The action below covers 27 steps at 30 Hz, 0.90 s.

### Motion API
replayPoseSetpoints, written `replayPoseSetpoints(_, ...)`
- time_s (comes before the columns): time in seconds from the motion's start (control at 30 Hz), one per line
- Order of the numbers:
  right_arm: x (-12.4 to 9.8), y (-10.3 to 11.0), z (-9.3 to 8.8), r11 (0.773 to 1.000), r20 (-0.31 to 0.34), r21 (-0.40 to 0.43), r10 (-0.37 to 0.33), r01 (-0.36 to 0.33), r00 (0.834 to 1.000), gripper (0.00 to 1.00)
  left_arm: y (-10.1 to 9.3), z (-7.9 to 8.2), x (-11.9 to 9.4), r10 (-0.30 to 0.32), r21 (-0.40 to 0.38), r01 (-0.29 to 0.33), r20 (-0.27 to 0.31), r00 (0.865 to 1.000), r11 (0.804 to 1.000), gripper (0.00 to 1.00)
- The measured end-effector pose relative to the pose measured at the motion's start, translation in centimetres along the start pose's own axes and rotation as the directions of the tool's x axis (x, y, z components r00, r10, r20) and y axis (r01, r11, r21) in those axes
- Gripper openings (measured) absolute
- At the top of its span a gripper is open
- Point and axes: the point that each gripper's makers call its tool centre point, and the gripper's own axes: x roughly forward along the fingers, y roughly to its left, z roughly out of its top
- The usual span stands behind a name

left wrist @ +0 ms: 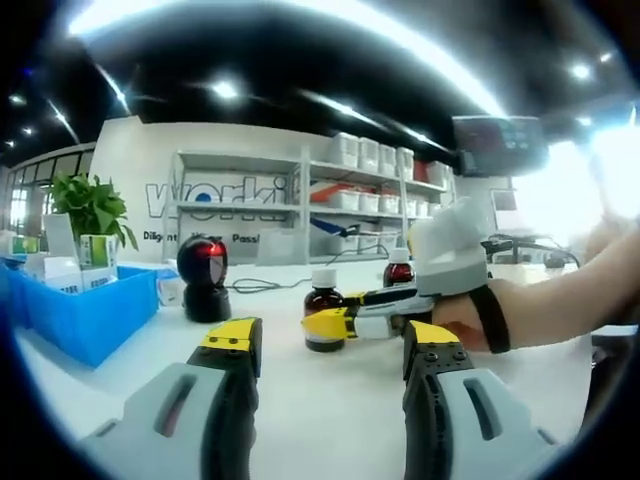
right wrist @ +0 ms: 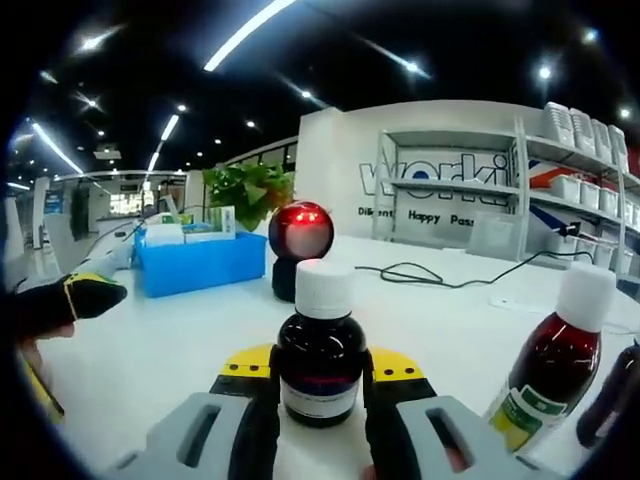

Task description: Rotate the medicine bottle to make it face forward pick up the medicine bottle inspect the drug traceability code place the medicine on the table

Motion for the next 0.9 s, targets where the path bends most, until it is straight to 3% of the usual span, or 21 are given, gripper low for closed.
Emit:
replayPoseSetpoints(0.43, -0.06, -0.13, -0.13, 0.997, 0.002, 0.028, -0.070, 0.070, 0.998, 0.28, 0.08, 0.14, -0.09, 0.006, -0.003, -0.006, 0.006, 1.000, 1.000, 0.48)
replayPoseSetpoints(0.63, -0.01, -0.20, -0.28, 0.999, 0.000, 0.043, 0.014, -0.014, 1.000, 0.28, 0.11, 0.12, -0.09, 0.006, -0.008, -0.006, 0.007, 1.000, 1.000, 0.48)
replayPoseSetpoints(0.8, -0.58, -0.48, -0.09, 0.995, 0.005, -0.027, 0.093, -0.093, 0.996, 0.36, 0.12, 0.15, -0.09, 0.006, -0.006, -0.006, 0.009, 1.000, 1.000, 0.48)
replayPoseSetpoints(0.9, -0.79, -0.04, 0.20, 0.980, 0.008, -0.064, 0.188, -0.187, 0.982, 0.36, 0.09, 0.12, -0.06, 0.000, -0.007, 0.000, 0.008, 1.000, 1.000, 0.48)
